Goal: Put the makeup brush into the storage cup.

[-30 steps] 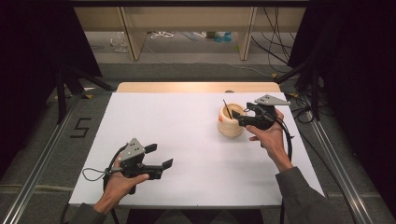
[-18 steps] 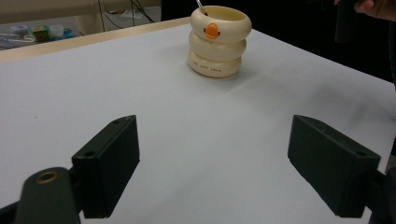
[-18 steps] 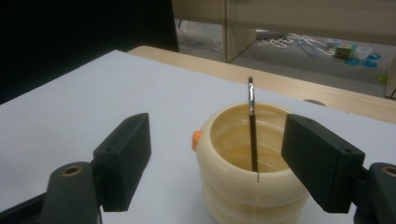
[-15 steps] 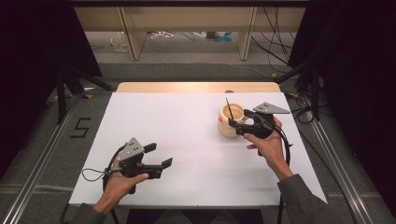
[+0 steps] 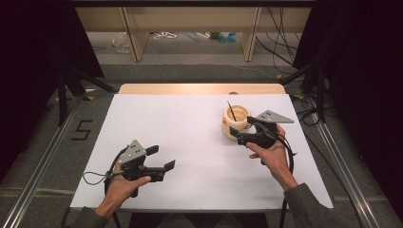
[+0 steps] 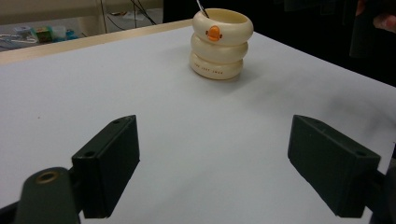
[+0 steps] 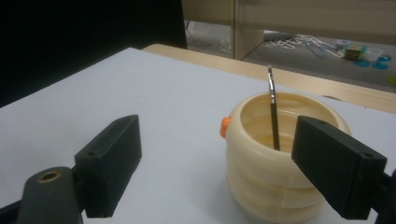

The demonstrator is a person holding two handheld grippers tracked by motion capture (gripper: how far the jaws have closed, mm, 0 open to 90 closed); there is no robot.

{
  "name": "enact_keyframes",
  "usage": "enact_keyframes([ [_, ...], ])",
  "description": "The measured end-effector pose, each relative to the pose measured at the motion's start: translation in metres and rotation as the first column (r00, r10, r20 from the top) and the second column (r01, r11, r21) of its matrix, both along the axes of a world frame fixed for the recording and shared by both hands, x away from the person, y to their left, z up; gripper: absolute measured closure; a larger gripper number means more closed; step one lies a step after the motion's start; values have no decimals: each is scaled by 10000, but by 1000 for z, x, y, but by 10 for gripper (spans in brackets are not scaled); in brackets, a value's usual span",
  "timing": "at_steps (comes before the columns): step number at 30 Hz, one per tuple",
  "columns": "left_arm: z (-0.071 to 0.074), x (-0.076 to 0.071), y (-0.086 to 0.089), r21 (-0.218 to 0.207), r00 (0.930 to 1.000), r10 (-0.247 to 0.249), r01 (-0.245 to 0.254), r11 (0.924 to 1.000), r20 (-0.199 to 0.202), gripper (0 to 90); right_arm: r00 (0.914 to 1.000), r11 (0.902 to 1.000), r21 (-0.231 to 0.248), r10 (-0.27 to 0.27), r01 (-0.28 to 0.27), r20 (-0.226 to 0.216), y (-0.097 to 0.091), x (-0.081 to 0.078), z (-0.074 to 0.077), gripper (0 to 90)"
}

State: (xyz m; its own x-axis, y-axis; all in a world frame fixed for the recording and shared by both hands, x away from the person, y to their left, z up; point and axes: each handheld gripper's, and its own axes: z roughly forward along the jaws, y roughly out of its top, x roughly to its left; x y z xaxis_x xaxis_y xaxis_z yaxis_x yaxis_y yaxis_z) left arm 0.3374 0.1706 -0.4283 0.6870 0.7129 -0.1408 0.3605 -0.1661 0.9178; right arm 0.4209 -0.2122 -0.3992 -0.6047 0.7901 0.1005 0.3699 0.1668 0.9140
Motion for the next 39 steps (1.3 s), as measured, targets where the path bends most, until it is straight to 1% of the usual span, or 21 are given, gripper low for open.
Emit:
enact_keyframes([
  [3, 0, 0, 0, 23, 10000, -10, 10, 10000, 16, 162, 9998, 9999, 108, 110, -112, 134, 1, -6, -2, 169],
  [4, 0, 0, 0, 34, 10000, -22, 22, 10000, 26, 162, 9999, 9996, 239, 135, -133, -97, 2, -9, -3, 169],
  [5, 0, 0, 0, 28, 10000, -18, 18, 10000, 22, 162, 9996, 9997, 184, 141, -146, 247, 2, -9, -5, 169],
  [6, 0, 0, 0, -22, 10000, -27, 27, 10000, 11, 162, 9997, 9994, 257, 238, -238, 12, 3, -12, -5, 169],
  [8, 0, 0, 0, 22, 10000, -9, 9, 10000, 11, 162, 9997, 9994, 233, 249, -247, -82, 3, -16, -5, 169],
  [10, 0, 0, 0, -9, 10000, 0, 0, 10000, -14, 162, 9993, 9986, 364, 382, -381, -38, 4, -19, -7, 169],
  [11, 0, 0, 0, -30, 10000, -9, 9, 10000, 14, 162, 9991, 9989, 271, 380, -385, 187, 3, -19, -7, 169],
  [12, 0, 0, 0, -53, 10000, 11, -11, 10000, -5, 162, 9991, 9988, 259, 419, -417, -73, 3, -22, -7, 169],
  [14, 0, 0, 0, -151, 9999, 76, -77, 9999, -73, 162, 9989, 9983, 372, 449, -453, 116, 3, -23, -10, 167],
  [15, 0, 0, 0, -256, 10000, 55, -57, 9997, -71, 162, 9988, 9981, 378, 484, -481, -77, 2, -25, -11, 165],
  [17, 0, 0, 0, -243, 9999, 100, -101, 9997, -71, 162, 9986, 9974, 498, 524, -521, -33, 2, -27, -13, 161],
  [20, 0, 0, 1, -137, 9998, 141, -142, 9998, -109, 162, 9988, 9981, 385, 487, -484, -68, 0, -30, -16, 161],
  [22, 0, 0, 2, -68, 10000, 74, -74, 9999, -6, 162, 9989, 9980, 450, 424, -432, 205, -1, -31, -18, 161],
  [23, 1, 0, 2, -76, 10000, 79, -79, 9999, 2, 162, 9990, 9981, 457, 428, -423, -86, -1, -33, -17, 161],
  [24, 1, 0, 2, -76, 10000, 79, -79, 9999, 2, 162, 9993, 9986, 365, 372, -375, 91, -2, -34, -18, 161],
  [29, 0, 0, 2, -210, 9999, 159, -160, 9997, -53, 162, 9989, 9974, 554, 464, -465, 29, -2, -38, -18, 161],
  [32, 1, 1, 3, -125, 9999, 141, -140, 9998, 25, 162, 9987, 9966, 658, 501, -499, -24, -3, -43, -20, 161],
  [35, 1, 0, 3, -240, 9996, 275, -277, 9993, -68, 162, 9992, 9981, 461, 404, -401, -49, -3, -47, -21, 160],
  [36, 1, 0, 3, -256, 9995, 296, -298, 9992, -77, 162, 9991, 9976, 548, 423, -419, -45, -3, -49, -21, 160],
  [38, 1, 0, 3, -263, 9995, 294, -296, 9992, -84, 162, 9989, 9985, 367, 403, -411, 231, -4, -51, -22, 160],
  [39, 1, 0, 3, -265, 9995, 300, -302, 9992, -78, 162, 9987, 9978, 410, 515, -513, -34, -3, -53, -21, 160],
])
